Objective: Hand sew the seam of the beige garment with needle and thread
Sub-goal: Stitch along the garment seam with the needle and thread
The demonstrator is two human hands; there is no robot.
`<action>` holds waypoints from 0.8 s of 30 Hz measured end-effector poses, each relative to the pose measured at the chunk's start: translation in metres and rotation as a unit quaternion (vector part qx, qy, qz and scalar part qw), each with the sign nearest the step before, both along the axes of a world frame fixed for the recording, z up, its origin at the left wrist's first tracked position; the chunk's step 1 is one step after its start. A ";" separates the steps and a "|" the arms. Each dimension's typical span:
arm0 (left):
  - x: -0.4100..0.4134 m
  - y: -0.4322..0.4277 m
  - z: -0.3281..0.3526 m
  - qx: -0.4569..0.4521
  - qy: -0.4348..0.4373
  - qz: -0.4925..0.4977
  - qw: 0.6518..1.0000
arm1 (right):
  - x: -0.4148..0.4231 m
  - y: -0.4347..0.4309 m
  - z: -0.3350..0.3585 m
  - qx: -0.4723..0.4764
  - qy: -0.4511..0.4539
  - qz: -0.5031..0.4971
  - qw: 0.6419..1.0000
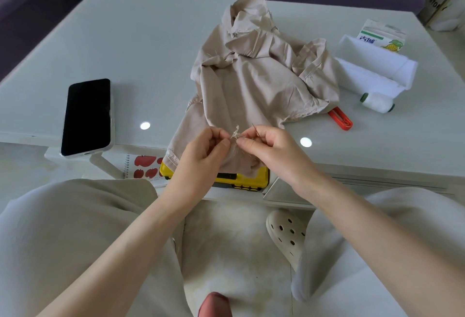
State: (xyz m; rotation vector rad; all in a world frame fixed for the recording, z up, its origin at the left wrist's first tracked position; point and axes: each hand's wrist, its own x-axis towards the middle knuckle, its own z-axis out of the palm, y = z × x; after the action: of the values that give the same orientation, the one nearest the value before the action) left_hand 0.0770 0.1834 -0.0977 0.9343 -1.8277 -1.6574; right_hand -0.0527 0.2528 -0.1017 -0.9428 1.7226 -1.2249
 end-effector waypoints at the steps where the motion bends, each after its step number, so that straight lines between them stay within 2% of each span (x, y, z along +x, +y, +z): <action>1: 0.000 0.000 0.001 0.005 0.002 -0.003 1.000 | -0.001 -0.001 -0.001 0.003 -0.007 -0.001 1.000; 10: 0.002 -0.005 -0.001 -0.026 -0.019 0.015 0.999 | 0.001 -0.002 -0.001 0.002 -0.025 0.017 1.000; 24: 0.004 -0.007 0.006 -0.006 -0.040 0.064 0.997 | -0.001 0.004 0.000 0.016 0.043 0.049 0.998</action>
State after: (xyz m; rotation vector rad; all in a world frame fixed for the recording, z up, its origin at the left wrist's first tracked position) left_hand 0.0808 0.1767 -0.0918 1.1032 -1.7883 -1.5496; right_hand -0.0533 0.2573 -0.1021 -1.0627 1.7361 -1.1040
